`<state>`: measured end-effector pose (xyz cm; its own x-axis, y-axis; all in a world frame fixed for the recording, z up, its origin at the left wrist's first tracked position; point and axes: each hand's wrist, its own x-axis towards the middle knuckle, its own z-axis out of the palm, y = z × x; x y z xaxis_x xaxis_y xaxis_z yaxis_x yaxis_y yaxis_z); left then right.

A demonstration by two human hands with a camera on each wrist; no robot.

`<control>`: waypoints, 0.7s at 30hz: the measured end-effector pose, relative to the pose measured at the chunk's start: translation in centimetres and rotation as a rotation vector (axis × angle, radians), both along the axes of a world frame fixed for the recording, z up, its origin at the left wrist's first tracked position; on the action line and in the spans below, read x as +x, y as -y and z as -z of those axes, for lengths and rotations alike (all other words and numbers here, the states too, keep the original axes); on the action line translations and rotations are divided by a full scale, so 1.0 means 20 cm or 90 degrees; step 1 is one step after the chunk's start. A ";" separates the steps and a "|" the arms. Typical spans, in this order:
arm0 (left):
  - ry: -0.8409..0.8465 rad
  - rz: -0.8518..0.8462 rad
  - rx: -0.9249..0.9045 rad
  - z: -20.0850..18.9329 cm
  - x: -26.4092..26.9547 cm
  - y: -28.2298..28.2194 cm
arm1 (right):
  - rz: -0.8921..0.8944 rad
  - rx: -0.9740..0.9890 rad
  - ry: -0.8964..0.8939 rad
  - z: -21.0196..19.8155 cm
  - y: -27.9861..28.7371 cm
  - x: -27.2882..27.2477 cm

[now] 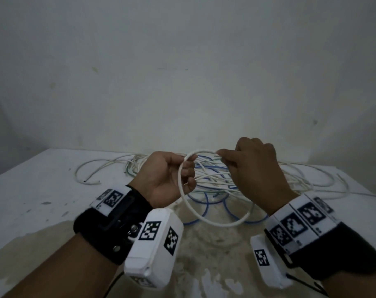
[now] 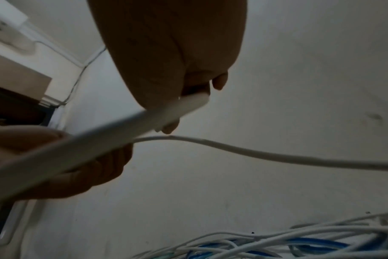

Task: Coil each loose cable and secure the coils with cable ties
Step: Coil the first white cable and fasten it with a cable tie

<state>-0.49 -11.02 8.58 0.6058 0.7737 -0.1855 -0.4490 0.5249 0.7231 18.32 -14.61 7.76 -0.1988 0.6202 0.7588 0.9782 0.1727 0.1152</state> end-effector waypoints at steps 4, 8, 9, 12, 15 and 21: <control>-0.053 0.003 -0.002 0.00 0.02 0.00 | 0.062 -0.049 0.038 0.00 0.03 -0.02; -0.047 -0.004 -0.004 0.00 0.04 -0.01 | 0.019 -0.233 -0.107 0.01 0.05 -0.04; -0.038 0.016 -0.011 -0.01 0.04 -0.01 | -0.013 -0.258 -0.176 0.01 0.06 -0.04; -0.072 0.035 -0.017 -0.02 0.05 -0.01 | -0.097 -0.347 -0.495 -0.01 0.06 -0.06; -0.106 -0.001 0.017 -0.01 0.06 -0.01 | -0.231 -0.426 -0.977 -0.03 0.07 -0.09; -0.174 -0.011 0.033 0.00 0.07 -0.02 | -0.322 -0.465 -1.278 0.04 0.02 -0.13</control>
